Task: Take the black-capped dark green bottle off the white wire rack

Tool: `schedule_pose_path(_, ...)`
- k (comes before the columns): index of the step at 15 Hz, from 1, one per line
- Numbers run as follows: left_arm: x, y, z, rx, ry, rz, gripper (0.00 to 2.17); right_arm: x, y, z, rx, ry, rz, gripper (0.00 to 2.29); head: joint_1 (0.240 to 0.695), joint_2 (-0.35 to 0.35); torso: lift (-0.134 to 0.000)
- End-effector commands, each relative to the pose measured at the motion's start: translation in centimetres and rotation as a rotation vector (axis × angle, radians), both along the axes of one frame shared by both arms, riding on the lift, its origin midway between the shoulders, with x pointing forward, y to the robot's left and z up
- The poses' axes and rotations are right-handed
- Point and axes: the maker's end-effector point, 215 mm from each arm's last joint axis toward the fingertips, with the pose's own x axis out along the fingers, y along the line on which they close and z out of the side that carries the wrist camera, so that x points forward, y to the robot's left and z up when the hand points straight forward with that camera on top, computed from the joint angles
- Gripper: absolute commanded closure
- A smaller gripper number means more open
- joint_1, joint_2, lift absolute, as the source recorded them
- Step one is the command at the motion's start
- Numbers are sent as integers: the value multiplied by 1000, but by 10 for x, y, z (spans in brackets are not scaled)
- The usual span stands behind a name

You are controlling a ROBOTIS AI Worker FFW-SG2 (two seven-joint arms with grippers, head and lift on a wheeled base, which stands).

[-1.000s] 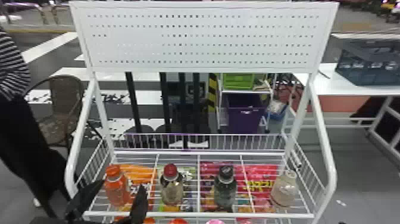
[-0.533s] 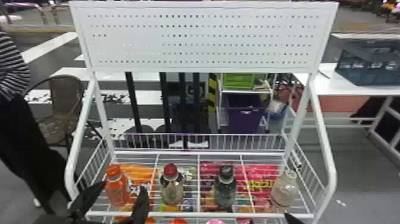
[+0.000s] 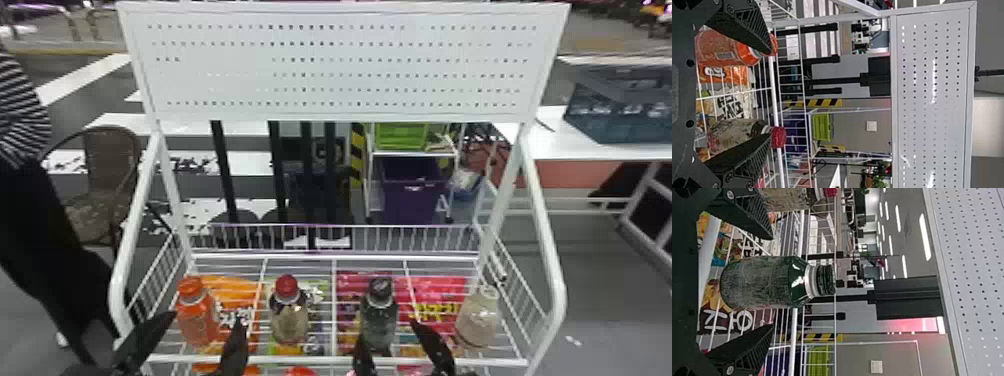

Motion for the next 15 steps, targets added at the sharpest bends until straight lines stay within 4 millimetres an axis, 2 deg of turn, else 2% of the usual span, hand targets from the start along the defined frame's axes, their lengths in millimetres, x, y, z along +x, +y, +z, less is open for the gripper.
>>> schedule_pose_path(1,0,1,0,1,-5,1,144,11,5,2,-8,-1,-7,97,499,0,0)
schedule_pose_path(4,2,4,-2,4,-2,2,144,26,13,0,-21,6,-3,97,499,0,0)
schedule_pose_path(7,3,5,-4,4,0,3,144,42,12,-7,-41,36,-4,97,499,0,0)
schedule_pose_path(9,3,7,-6,6,1,6,144,48,12,-10,-50,53,-4,232,499,0,0)
schedule_pose_path(10,3,8,-5,6,-1,9,144,47,13,-13,-53,62,-2,566,499,0,0)
schedule_pose_path(12,2,9,-6,5,-1,12,144,47,13,-14,-54,67,-10,1521,499,0,0)
schedule_pose_path(13,2,9,-6,5,-1,12,144,46,10,-17,-65,75,-24,1679,499,0,0)
schedule_pose_path(15,2,9,-5,5,-3,12,144,41,7,-11,-59,68,-26,1683,499,0,0)
